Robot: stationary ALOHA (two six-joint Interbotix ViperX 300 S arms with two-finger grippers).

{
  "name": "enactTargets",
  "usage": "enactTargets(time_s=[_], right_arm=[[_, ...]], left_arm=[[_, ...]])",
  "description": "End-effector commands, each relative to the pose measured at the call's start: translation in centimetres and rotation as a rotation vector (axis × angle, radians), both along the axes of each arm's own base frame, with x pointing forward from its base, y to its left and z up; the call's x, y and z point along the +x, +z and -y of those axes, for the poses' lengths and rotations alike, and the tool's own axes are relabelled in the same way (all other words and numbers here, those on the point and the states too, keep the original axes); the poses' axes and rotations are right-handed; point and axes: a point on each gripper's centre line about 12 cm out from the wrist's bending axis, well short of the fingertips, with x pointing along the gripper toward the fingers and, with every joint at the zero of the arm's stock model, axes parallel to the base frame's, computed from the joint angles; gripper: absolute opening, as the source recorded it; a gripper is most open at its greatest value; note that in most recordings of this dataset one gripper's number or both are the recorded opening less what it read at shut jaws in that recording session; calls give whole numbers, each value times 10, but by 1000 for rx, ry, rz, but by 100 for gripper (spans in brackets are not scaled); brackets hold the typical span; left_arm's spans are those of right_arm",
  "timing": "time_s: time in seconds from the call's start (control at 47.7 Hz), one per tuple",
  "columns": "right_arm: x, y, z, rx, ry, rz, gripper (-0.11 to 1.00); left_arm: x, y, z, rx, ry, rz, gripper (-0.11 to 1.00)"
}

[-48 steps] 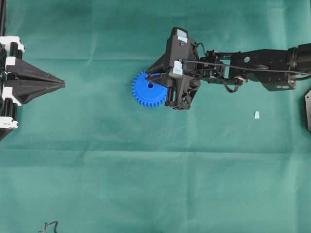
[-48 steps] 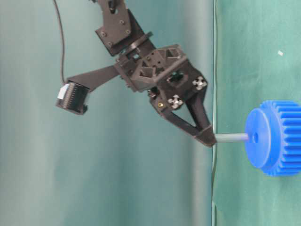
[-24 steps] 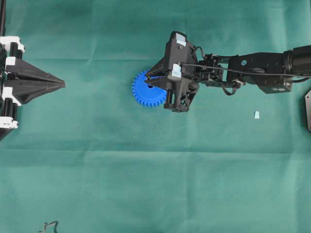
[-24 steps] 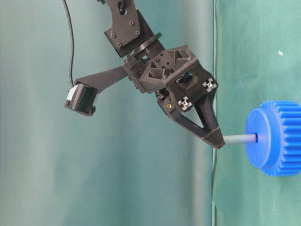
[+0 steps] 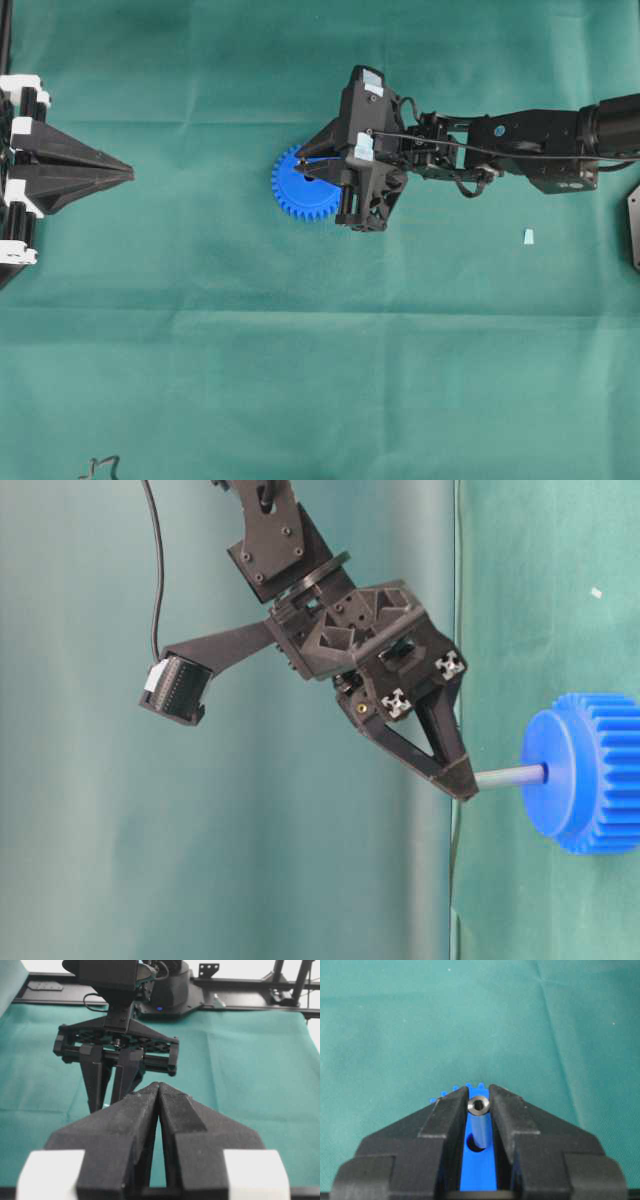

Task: Insert the shaft into the center hole of the gear.
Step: 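Press the shaft down into the hole, holding it with the right gripper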

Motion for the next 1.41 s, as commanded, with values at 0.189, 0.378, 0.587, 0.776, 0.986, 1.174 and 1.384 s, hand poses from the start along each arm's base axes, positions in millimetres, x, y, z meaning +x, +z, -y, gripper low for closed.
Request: enactTargets(time_s=[0.189,0.378,0.587,0.776,0.986,1.174,1.384], right_arm=[[2,11,-3,-1,4,34,16],[2,13,-3,-1,5,35,16],[1,16,-3,-2,5,42,16],[0,18,-3,-2,5,45,16],[-2,16,-8,-2,15,41,16],[-2,16,-8,-2,15,40,16],[-2,16,-9,-2,16,44,16]], left_arm=[[2,13,-1,1,3,34,0],[2,14,-1,3,3,35,0],[3,15,-1,3,3,38,0],[3,16,-1,1,3,38,0],[3,16,-1,1,3,40,0],[3,16,-1,1,3,40,0],[3,16,-1,1,3,41,0]])
